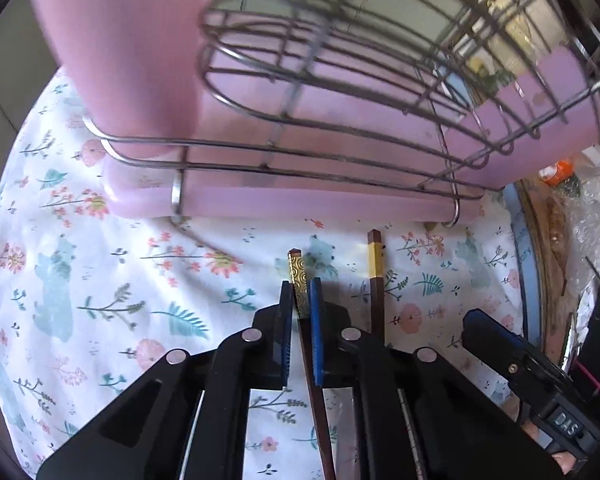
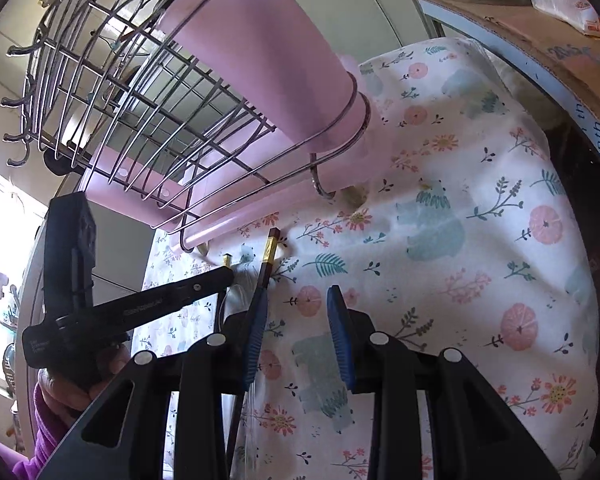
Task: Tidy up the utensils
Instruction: 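Close the left gripper on the gold-tipped dark chopstick, then lift the gold-tipped chopstick up above the pink cup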
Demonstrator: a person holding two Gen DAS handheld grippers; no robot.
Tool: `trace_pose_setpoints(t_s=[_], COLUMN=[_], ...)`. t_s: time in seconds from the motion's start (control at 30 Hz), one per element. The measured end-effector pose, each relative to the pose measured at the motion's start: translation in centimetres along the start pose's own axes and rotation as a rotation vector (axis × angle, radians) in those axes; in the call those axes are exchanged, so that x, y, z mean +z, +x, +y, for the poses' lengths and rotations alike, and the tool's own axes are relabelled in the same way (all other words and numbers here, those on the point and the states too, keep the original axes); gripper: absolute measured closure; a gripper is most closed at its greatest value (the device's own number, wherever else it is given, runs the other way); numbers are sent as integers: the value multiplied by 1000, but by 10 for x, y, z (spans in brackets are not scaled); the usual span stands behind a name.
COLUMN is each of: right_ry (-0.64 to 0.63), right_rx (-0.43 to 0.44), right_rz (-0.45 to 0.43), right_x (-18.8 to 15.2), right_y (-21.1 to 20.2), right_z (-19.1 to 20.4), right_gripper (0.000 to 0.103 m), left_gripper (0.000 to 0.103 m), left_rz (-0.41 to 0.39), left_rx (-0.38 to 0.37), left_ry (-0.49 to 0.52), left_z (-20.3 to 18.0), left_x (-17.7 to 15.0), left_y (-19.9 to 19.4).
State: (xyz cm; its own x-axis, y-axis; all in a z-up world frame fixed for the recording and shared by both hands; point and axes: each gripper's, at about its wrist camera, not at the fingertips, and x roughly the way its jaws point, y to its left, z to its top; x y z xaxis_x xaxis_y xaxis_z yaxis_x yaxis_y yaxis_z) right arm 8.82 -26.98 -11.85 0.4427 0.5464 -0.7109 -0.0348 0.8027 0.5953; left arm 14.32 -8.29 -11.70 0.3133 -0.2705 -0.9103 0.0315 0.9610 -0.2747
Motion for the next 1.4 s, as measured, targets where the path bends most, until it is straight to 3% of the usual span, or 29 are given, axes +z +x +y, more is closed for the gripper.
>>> trace_pose_setpoints(t_s=[0.3,0.63,0.73,0.9,1.17,1.4], right_ry=[-88,-77,-92,-116,-127,-159], right_rx=[-61,-177,-196,-216,-169,-92], right_rz=[39,105,107,102,18,-151], right_x=[23,42,42,41,30,22], right_y=[31,77,86,96,79,21], right_z=[40,52,56,64,70,88], right_gripper=[73,75,78,93,94,96], left_gripper=[95,95,96,95,96,97], left_rz=[-89,-136,-143,-149,-203,-333], left_rx=[-35,-95,-105,-113,-111,-120], left_ry=[-52,-79,-80,-83,-84,-78], left_z=[31,49,52,59,69,70], left_x=[-11,-15,-14,-16,-21,-28], left_y=[-34,-52,-54,-58,-81,-123])
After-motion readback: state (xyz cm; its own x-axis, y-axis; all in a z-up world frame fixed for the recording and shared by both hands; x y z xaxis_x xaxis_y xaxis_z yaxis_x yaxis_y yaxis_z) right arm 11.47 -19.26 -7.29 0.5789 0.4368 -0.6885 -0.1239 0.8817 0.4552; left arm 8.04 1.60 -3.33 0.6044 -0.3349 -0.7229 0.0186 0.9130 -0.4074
